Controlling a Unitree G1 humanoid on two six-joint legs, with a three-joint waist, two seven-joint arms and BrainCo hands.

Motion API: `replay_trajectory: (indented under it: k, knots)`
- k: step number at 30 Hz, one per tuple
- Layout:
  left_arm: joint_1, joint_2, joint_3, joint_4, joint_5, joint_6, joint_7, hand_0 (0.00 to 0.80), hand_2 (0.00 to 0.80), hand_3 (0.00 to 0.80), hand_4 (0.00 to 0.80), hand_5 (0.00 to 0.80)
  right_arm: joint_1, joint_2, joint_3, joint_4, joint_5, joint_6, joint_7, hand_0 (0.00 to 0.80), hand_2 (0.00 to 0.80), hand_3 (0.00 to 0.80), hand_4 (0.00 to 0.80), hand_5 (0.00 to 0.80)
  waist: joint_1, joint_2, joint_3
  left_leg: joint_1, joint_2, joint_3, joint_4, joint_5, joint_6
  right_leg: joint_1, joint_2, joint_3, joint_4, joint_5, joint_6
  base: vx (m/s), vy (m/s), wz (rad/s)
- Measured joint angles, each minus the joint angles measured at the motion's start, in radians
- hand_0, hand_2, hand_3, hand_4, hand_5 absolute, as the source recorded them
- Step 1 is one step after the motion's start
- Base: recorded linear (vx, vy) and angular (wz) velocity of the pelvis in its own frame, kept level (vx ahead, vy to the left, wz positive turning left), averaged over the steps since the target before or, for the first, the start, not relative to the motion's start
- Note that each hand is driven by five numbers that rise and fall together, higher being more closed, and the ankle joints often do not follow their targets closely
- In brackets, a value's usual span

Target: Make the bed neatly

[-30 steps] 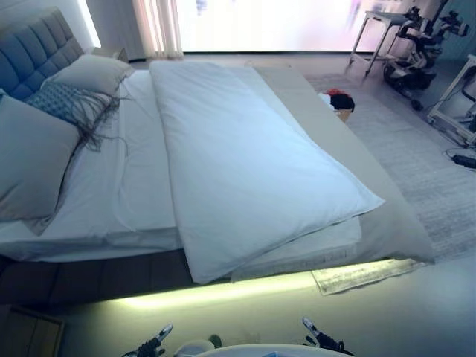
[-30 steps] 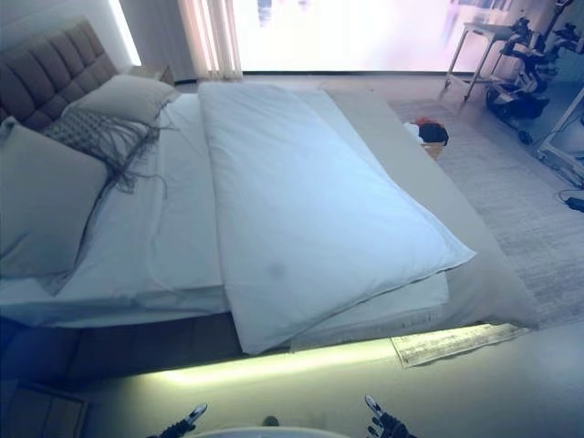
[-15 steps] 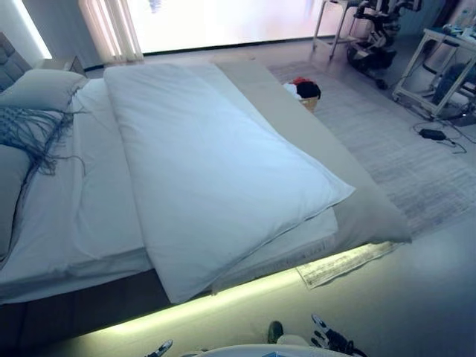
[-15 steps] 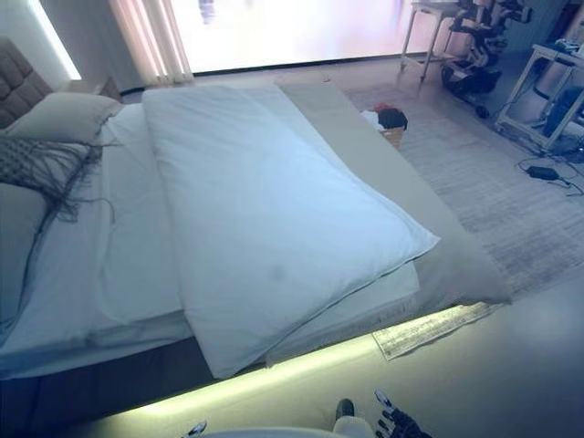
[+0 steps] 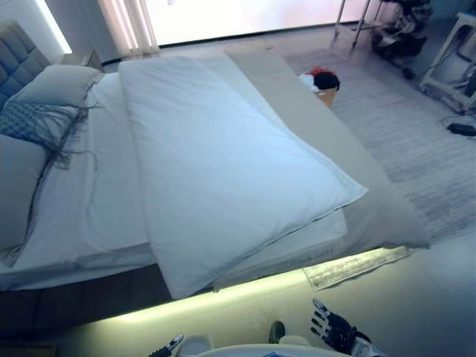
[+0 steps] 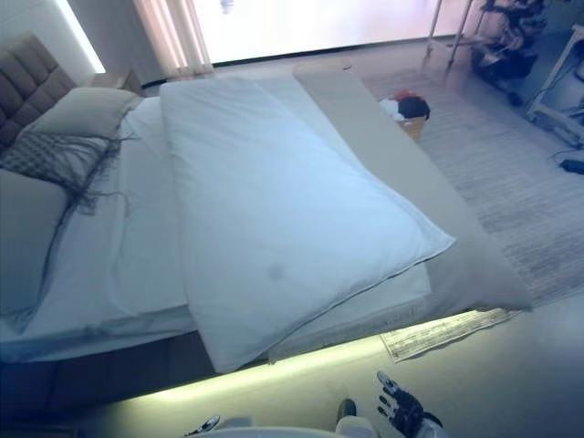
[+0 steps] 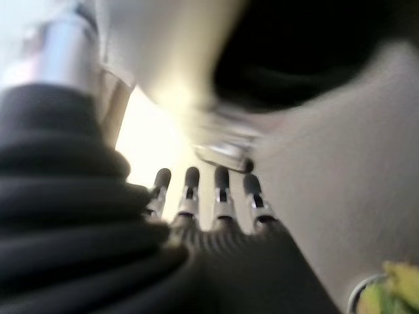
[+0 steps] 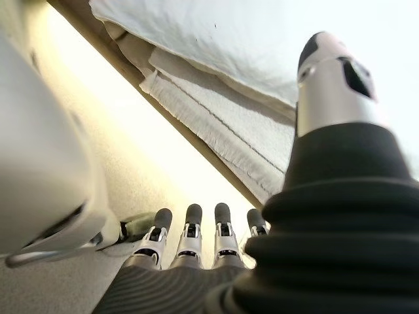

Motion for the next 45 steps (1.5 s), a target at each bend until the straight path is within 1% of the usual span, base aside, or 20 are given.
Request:
replay_trajectory:
  k: [1, 2, 3, 4, 5, 6, 8, 9, 11, 15, 19, 22, 24, 26, 30, 32, 33, 35, 40, 45]
  knots:
    - [0.002, -0.002, -0.004, -0.001, 0.0, 0.001, 0.0, 0.0, 0.0, 0.0, 0.0, 0.0, -0.005, -0.003, 0.012, -0.005, 0.021, 0.0, -0.003, 0.0, 0.0, 0.0, 0.0, 0.0, -0.001, 0.009, 0.0, 0.0, 0.024, 0.019, -0.032, 0.0, 0.001, -0.019, -0.005, -0.012, 0.016, -0.001, 0.002, -0.097, 0.311, -0.2]
    - [-0.003, 0.0, -0.007, 0.0, 0.002, 0.001, 0.0, 0.0, 0.0, 0.0, 0.0, 0.0, -0.014, -0.003, 0.018, -0.016, 0.052, 0.0, -0.005, 0.0, 0.0, 0.0, 0.0, 0.0, -0.006, 0.013, 0.002, -0.007, 0.043, 0.026, -0.042, -0.001, 0.002, -0.052, -0.013, -0.016, 0.045, -0.002, 0.005, -0.094, 0.256, -0.18]
    - [-0.005, 0.001, -0.006, 0.008, 0.007, -0.002, -0.001, 0.0, 0.0, 0.0, 0.0, 0.0, -0.027, -0.007, 0.018, -0.022, 0.079, 0.0, -0.007, 0.0, 0.0, 0.0, 0.0, 0.0, -0.01, 0.02, 0.007, -0.022, 0.05, 0.033, -0.043, -0.002, 0.007, -0.078, -0.021, -0.02, 0.075, -0.006, 0.011, -0.119, 0.235, -0.02]
    - [-0.016, -0.001, -0.012, 0.017, 0.022, -0.006, -0.004, 0.0, 0.0, 0.0, 0.0, 0.0, -0.035, -0.016, 0.018, -0.028, 0.094, 0.0, -0.009, 0.0, 0.0, 0.0, 0.0, 0.0, -0.025, 0.035, 0.016, -0.022, 0.045, 0.032, -0.06, -0.004, 0.012, -0.095, -0.027, -0.025, 0.101, -0.011, 0.022, -0.174, 0.203, 0.16]
    - [-0.032, -0.008, -0.038, 0.022, 0.031, -0.012, -0.009, 0.0, 0.0, 0.0, 0.0, 0.0, -0.037, -0.039, 0.018, -0.037, 0.118, -0.001, -0.014, 0.0, 0.0, 0.0, 0.0, 0.0, -0.034, 0.066, 0.02, -0.026, 0.051, 0.041, -0.105, -0.037, 0.053, -0.132, -0.026, -0.03, 0.145, -0.018, 0.036, -0.2, 0.151, 0.23]
    - [-0.062, -0.001, -0.048, 0.018, 0.034, -0.024, -0.014, 0.0, 0.0, 0.0, 0.0, 0.0, -0.05, -0.039, 0.017, -0.035, 0.138, -0.004, -0.027, 0.0, 0.0, 0.0, 0.0, 0.0, -0.023, 0.055, 0.038, -0.049, 0.028, 0.048, -0.109, -0.022, 0.04, -0.174, -0.065, -0.021, 0.194, -0.03, 0.055, -0.199, 0.103, 0.33]
    - [-0.1, 0.017, -0.074, -0.001, 0.023, -0.031, -0.017, 0.0, 0.0, 0.0, 0.0, 0.0, -0.073, -0.032, 0.016, -0.035, 0.159, 0.0, -0.037, 0.0, 0.0, 0.0, 0.0, 0.0, -0.023, 0.032, 0.052, -0.106, -0.009, 0.049, -0.107, 0.003, 0.068, -0.247, -0.113, 0.005, 0.275, -0.062, 0.071, -0.209, 0.037, 0.52]
    - [-0.127, 0.028, -0.083, -0.009, 0.012, -0.031, -0.016, 0.0, 0.0, 0.0, 0.0, 0.0, -0.105, -0.035, 0.014, -0.034, 0.176, -0.001, -0.048, 0.0, 0.0, 0.0, 0.0, 0.0, -0.023, 0.018, 0.074, -0.132, -0.027, 0.05, -0.098, 0.015, 0.074, -0.278, -0.135, 0.021, 0.301, -0.066, 0.083, -0.179, 0.003, 0.53]
    - [-0.169, 0.043, -0.094, -0.014, -0.013, -0.026, -0.009, 0.0, 0.0, 0.0, 0.0, 0.0, -0.19, -0.04, 0.014, -0.031, 0.208, -0.002, -0.051, 0.0, 0.0, 0.0, 0.0, 0.0, -0.02, 0.022, 0.124, -0.191, -0.033, 0.042, -0.048, 0.012, 0.081, -0.323, -0.146, 0.039, 0.337, -0.07, 0.089, -0.141, -0.025, 0.29]
    - [-0.216, 0.049, -0.108, -0.017, -0.049, -0.02, 0.003, 0.0, 0.0, 0.0, 0.0, 0.0, -0.356, -0.044, 0.015, -0.028, 0.263, -0.002, -0.06, 0.0, 0.0, 0.0, 0.0, 0.0, -0.017, 0.047, 0.196, -0.274, -0.018, 0.031, 0.037, -0.008, 0.08, -0.389, -0.144, 0.045, 0.388, -0.077, 0.08, -0.086, -0.028, 0.02]
    - [-0.251, 0.05, -0.117, -0.027, -0.076, -0.017, 0.003, 0.0, 0.0, 0.0, 0.0, 0.0, -0.43, -0.053, 0.024, -0.029, 0.29, -0.001, -0.074, 0.0, 0.0, 0.0, 0.0, 0.0, -0.016, 0.042, 0.223, -0.326, -0.005, 0.024, 0.086, -0.024, 0.077, -0.434, -0.136, 0.053, 0.417, -0.082, 0.073, -0.074, -0.021, -0.03]
    - [-0.319, 0.051, -0.132, -0.03, -0.095, -0.015, 0.005, 0.0, 0.0, 0.0, 0.0, 0.0, -0.48, -0.095, 0.035, -0.02, 0.311, 0.01, -0.104, 0.0, 0.0, 0.0, 0.0, 0.0, -0.001, 0.038, 0.269, -0.412, 0.001, 0.009, 0.143, -0.03, 0.078, -0.512, -0.137, 0.056, 0.47, -0.09, 0.065, -0.028, -0.012, 0.04]
    - [-0.337, 0.051, -0.132, -0.04, -0.113, -0.013, 0.008, 0.0, 0.0, 0.0, 0.0, 0.0, -0.499, -0.116, 0.035, -0.018, 0.322, 0.02, -0.118, 0.0, 0.0, 0.0, 0.0, 0.0, 0.007, 0.037, 0.294, -0.434, 0.005, 0.005, 0.165, -0.035, 0.077, -0.536, -0.138, 0.058, 0.502, -0.102, 0.06, -0.033, -0.042, 0.03]
    - [-0.34, 0.052, -0.133, -0.049, -0.126, -0.011, 0.009, 0.0, 0.0, 0.0, 0.0, 0.0, -0.527, -0.131, 0.036, -0.018, 0.332, 0.031, -0.136, 0.0, 0.0, 0.0, 0.0, 0.0, 0.007, 0.037, 0.3, -0.463, 0.006, -0.002, 0.182, -0.037, 0.076, -0.569, -0.143, 0.059, 0.537, -0.117, 0.056, -0.03, -0.05, 0.1]
    - [-0.356, 0.052, -0.145, -0.06, -0.145, -0.01, 0.012, 0.0, 0.0, 0.0, 0.0, 0.0, -0.609, -0.173, 0.036, -0.017, 0.367, 0.055, -0.175, 0.0, 0.0, 0.0, 0.0, 0.0, 0.009, 0.041, 0.31, -0.55, 0.009, -0.03, 0.237, -0.039, 0.069, -0.659, -0.15, 0.059, 0.631, -0.159, 0.041, -0.005, -0.059, 0.16]
    - [-0.363, 0.053, -0.154, -0.064, -0.164, -0.01, 0.016, 0.0, 0.0, 0.0, 0.0, 0.0, -0.634, -0.18, 0.036, -0.011, 0.377, 0.065, -0.19, 0.0, 0.0, 0.0, 0.0, 0.0, 0.014, 0.041, 0.311, -0.578, 0.011, -0.044, 0.261, -0.045, 0.062, -0.688, -0.151, 0.058, 0.664, -0.176, 0.036, 0.002, -0.043, 0.08]
    - [-0.375, 0.054, -0.154, -0.071, -0.171, -0.01, 0.02, 0.0, 0.0, 0.0, 0.0, 0.0, -0.649, -0.184, 0.036, -0.01, 0.391, 0.07, -0.205, 0.0, 0.0, 0.0, 0.0, 0.0, 0.027, 0.04, 0.314, -0.599, 0.016, -0.048, 0.279, -0.05, 0.056, -0.712, -0.151, 0.059, 0.692, -0.188, 0.03, 0.0, 0.0, 0.0]
    - [-0.388, 0.054, -0.154, -0.088, -0.177, -0.011, 0.029, 0.0, 0.0, 0.0, 0.0, 0.0, -0.664, -0.193, 0.037, -0.005, 0.399, 0.075, -0.215, 0.0, 0.0, 0.0, 0.0, 0.0, 0.036, 0.041, 0.318, -0.624, 0.02, -0.054, 0.298, -0.052, 0.052, -0.739, -0.15, 0.06, 0.718, -0.197, 0.024, 0.0, 0.0, 0.0]
    - [-0.399, 0.059, -0.155, -0.105, -0.209, -0.01, 0.047, 0.0, 0.0, 0.0, 0.0, 0.0, -0.722, -0.21, 0.037, -0.001, 0.413, 0.089, -0.222, 0.0, 0.0, 0.0, 0.0, 0.0, 0.04, 0.049, 0.331, -0.691, 0.026, -0.073, 0.353, -0.062, 0.046, -0.804, -0.153, 0.062, 0.781, -0.218, 0.012, 0.006, 0.002, 0.04]
    - [-0.402, 0.065, -0.154, -0.124, -0.218, -0.014, 0.05, 0.0, 0.0, 0.0, 0.0, 0.0, -0.768, -0.26, 0.041, 0.0, 0.416, 0.09, -0.214, 0.0, 0.0, 0.0, 0.0, 0.0, 0.06, 0.06, 0.337, -0.751, 0.026, -0.088, 0.413, -0.073, 0.04, -0.867, -0.157, 0.076, 0.858, -0.245, 0.003, 0.013, -0.003, 0.03]
